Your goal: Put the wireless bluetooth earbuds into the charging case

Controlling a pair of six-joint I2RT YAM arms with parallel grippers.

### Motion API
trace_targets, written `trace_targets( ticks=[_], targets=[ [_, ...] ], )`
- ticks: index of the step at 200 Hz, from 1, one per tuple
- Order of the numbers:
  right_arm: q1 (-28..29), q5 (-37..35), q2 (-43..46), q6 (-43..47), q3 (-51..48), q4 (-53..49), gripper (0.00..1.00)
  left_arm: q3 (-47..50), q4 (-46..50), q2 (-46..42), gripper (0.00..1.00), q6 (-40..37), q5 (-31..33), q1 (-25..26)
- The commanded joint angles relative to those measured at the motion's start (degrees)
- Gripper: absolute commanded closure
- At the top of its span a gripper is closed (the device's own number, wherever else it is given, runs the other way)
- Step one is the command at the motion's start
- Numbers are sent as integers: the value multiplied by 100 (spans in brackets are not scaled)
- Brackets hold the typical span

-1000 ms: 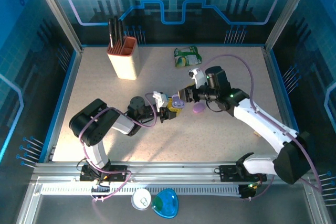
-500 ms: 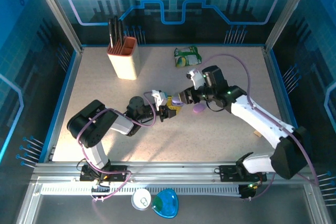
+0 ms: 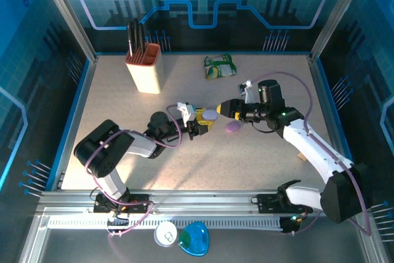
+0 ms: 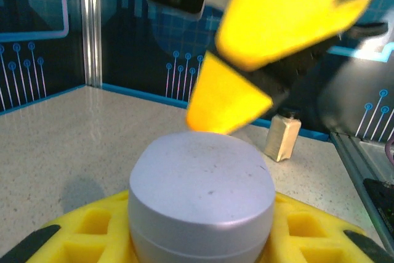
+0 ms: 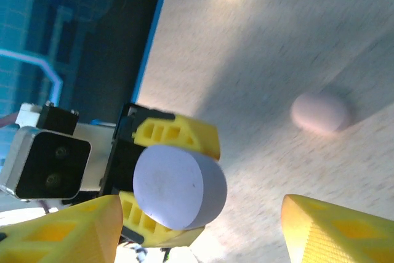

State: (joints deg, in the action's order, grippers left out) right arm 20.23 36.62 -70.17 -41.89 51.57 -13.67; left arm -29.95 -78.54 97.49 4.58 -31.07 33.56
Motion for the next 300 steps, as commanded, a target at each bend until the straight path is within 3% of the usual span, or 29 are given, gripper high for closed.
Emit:
trace_targets(
  ticks=[1,51,108,120,139,168,202,241,300],
  targets=[
    [53,960,-51,-870,-235,768,30,-189,-183,-152,73,30,57,53],
    [155,1427,-360,-1866,-712,2355,36,-307,-180,-152,73,29,14,172],
    [48,1497,-494,-1911,-788,2477,69,-230,-179,-204,73,72,-89,228],
    [-5,1454,-489,-1928,-829,2501,74,-206,-179,-220,71,70,-134,224],
    [-120,1358,-442,-1863,-894,2483,80,-147,-171,-240,56,75,-163,213],
    [-419,1002,-342,-1271,-929,1829,82,60,-109,-221,27,-242,37,214],
    [-794,-6,-278,-323,-990,567,82,226,791,-444,11,-881,61,218],
    [-904,-626,-472,130,-1220,97,81,284,1940,-778,5,-1455,-42,217],
    [-866,-540,-950,79,-1919,484,80,147,3694,-1076,1,-2141,-253,212]
  ],
)
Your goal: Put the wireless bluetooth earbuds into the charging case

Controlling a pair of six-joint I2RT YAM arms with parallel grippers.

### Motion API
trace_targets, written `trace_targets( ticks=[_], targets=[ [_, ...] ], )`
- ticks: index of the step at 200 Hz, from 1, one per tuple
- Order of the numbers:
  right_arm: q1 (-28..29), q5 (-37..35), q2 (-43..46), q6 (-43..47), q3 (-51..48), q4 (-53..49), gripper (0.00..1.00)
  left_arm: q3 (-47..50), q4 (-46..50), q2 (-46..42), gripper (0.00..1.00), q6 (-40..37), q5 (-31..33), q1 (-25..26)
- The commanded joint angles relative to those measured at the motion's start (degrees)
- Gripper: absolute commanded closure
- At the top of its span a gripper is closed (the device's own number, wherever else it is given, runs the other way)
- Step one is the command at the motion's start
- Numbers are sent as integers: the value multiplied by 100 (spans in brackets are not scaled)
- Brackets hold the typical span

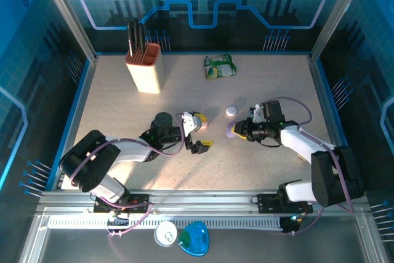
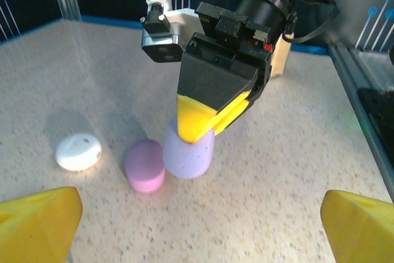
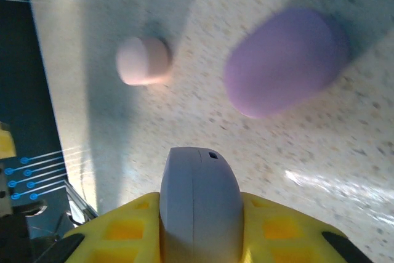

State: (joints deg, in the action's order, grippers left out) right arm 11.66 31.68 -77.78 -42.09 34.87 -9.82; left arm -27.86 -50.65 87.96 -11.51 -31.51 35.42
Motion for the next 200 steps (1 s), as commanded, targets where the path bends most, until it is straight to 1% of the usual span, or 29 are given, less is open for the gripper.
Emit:
trace_targets(
  ticks=[1,32,50,61,75,88,89,100,126,145,164,169,180,191,200],
  targets=[
    [-8,-51,-196,97,-251,110,80,-62,907,-122,1,-534,-208,22],
    [3,-131,-460,38,-453,431,76,-135,1122,-101,1,-611,-418,25],
    [8,-183,-545,51,-438,464,71,-201,1268,-93,1,-630,-494,30],
    [3,-251,-501,73,-420,443,63,-235,1368,-116,1,-663,-502,34],
    [8,-431,-375,166,-386,342,51,-279,1599,-173,1,-709,-515,22],
    [-14,-691,-194,304,-271,50,41,-316,1820,-245,1,-731,-501,21],
    [-19,-717,-176,323,-271,24,39,-317,1834,-254,1,-731,-499,24],
    [-36,-900,-1,484,-127,-245,31,-328,1923,-327,1,-712,-465,15],
    [-93,-1579,466,936,242,-897,14,-265,1838,-574,1,-346,-274,-109],
    [-151,-2025,741,1290,511,-1157,6,-255,1956,-897,1,-98,103,-263],
    [-161,-2469,1010,1744,684,-1094,2,-197,2103,-1379,1,130,700,-470],
    [-162,-2587,1086,1882,715,-1018,0,-179,2167,-1522,1,176,886,-535],
    [-163,-2880,1226,2198,730,-778,0,-135,2335,-1857,1,253,1370,-650],
    [-160,-3154,1327,2614,708,-501,0,-85,2603,-2180,1,144,1784,-740],
    [-164,-3449,1384,2991,660,-268,0,-18,2760,-2409,1,95,2363,-763]
  ],
)
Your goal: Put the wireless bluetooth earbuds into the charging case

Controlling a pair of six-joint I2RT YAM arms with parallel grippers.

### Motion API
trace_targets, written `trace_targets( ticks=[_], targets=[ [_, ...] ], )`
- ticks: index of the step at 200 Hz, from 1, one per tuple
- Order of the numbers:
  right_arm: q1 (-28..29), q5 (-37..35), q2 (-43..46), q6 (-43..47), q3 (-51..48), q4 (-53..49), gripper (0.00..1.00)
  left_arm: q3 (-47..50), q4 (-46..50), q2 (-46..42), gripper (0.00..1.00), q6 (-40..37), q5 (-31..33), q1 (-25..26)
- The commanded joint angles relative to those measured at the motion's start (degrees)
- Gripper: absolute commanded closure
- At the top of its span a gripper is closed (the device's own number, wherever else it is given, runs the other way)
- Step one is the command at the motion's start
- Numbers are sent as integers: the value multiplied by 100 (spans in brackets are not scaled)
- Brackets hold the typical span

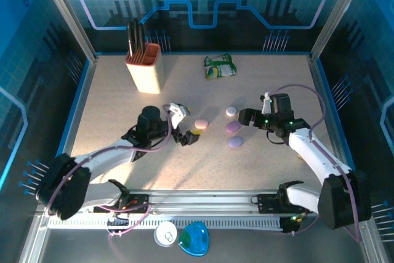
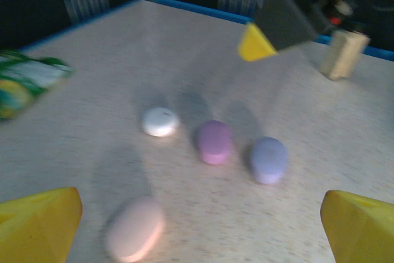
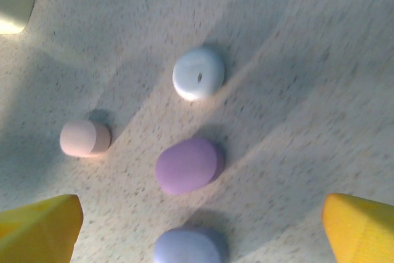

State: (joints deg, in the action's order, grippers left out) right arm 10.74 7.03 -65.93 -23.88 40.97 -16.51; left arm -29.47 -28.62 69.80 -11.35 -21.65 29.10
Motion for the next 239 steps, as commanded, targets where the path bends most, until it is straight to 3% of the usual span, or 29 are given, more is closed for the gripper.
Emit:
trace_targets(
  ticks=[1,32,66,80,123,173,239],
  targets=[
    [-72,-1023,206,1199,42,419,0,152,576,-622,1,80,1477,-137],
    [-135,-1938,357,1727,-262,1251,0,627,754,-1433,1,180,2718,-403],
    [-275,-1950,546,1865,-849,2283,0,1261,537,-2239,1,215,3877,-703],
    [-364,-1977,524,1950,-1170,2829,0,1449,440,-2291,1,229,4043,-917],
    [-682,-1620,107,1961,-1759,4290,0,1878,-608,-1599,1,317,3723,-1484],
    [-771,-1252,-789,2091,-2079,5824,0,1721,-1113,-622,1,612,3241,-1986],
    [-1028,-812,-1695,2131,-2089,6791,0,1267,-1850,460,1,922,2802,-2415]
  ],
)
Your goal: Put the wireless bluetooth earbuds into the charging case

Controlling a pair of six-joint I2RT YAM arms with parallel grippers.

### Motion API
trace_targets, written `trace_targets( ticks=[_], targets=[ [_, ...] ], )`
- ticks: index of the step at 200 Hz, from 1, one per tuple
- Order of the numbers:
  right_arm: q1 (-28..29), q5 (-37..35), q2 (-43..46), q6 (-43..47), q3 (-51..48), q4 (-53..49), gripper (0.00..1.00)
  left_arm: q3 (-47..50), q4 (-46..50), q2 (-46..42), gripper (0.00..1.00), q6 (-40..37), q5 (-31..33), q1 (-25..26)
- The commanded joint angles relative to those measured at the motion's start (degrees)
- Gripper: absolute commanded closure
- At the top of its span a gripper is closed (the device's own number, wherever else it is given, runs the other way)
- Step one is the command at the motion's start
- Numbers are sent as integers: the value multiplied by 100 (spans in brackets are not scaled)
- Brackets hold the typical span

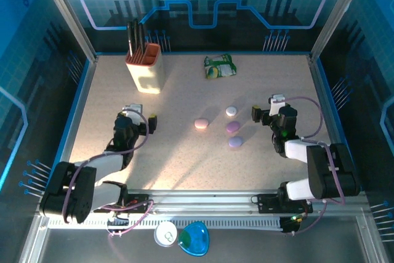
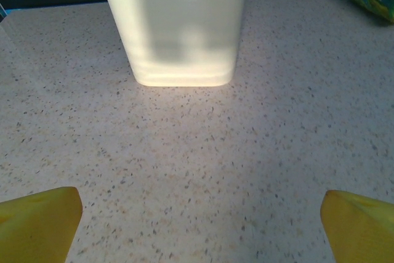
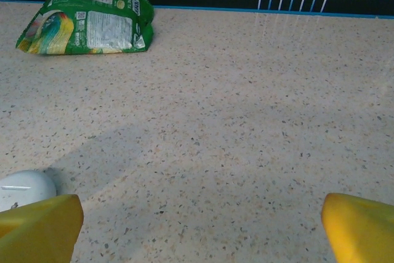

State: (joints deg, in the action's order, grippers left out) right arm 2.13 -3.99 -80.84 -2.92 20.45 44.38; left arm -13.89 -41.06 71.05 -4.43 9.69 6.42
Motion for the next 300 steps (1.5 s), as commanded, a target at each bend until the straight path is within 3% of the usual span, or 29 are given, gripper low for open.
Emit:
trace_targets(
  ticks=[1,44,87,99,300],
  targets=[
    [-168,300,-213,36,-35,712,0,-300,-623,351,1,230,-334,-152],
    [-252,475,-741,-38,-102,1337,0,-634,-968,1143,1,134,-547,-344],
    [-232,461,-707,-8,-26,1121,0,-723,-1434,1841,1,284,-682,-543],
    [-218,435,-708,-1,-5,1092,0,-839,-1047,1749,1,369,-706,-585],
    [116,-20,-739,299,227,672,0,-826,-1142,1791,1,433,-699,-642]
  ],
)
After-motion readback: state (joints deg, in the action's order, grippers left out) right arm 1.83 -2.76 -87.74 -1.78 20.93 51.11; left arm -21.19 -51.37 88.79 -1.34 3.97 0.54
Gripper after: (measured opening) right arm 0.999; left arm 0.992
